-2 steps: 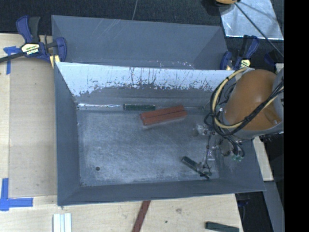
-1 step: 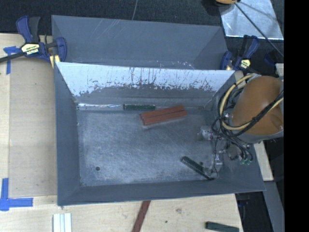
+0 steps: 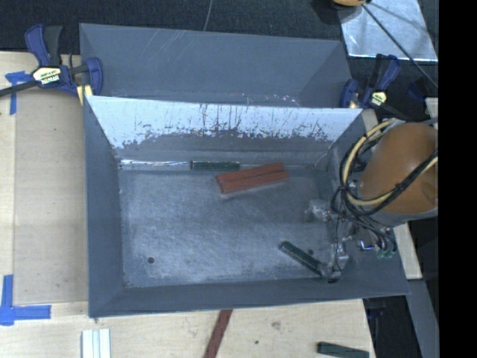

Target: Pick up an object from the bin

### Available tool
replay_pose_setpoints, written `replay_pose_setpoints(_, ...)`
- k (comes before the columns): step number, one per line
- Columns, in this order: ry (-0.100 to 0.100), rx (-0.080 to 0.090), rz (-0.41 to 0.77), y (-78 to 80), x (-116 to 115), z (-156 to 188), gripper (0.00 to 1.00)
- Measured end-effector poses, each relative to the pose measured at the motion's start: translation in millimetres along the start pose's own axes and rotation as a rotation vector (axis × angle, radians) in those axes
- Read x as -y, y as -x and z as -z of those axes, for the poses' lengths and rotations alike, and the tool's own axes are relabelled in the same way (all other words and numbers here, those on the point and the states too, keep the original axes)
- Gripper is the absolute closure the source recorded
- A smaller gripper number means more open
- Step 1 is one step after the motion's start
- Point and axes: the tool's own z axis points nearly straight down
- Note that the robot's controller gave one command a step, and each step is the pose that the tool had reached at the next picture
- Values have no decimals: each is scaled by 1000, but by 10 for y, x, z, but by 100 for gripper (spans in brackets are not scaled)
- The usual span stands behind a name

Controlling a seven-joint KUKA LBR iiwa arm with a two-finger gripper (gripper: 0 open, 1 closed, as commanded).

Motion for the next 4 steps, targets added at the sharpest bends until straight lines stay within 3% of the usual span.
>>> replay_pose_setpoints(1,0,7,66,80,-236,-323,100)
replay_pose_setpoints(2,0,7,66,80,-236,-323,100)
replay_pose_setpoints(3,-1,1,84,312,-346,-328,100)
replay_pose_setpoints(4,-2,13,76,272,-242,1607,100)
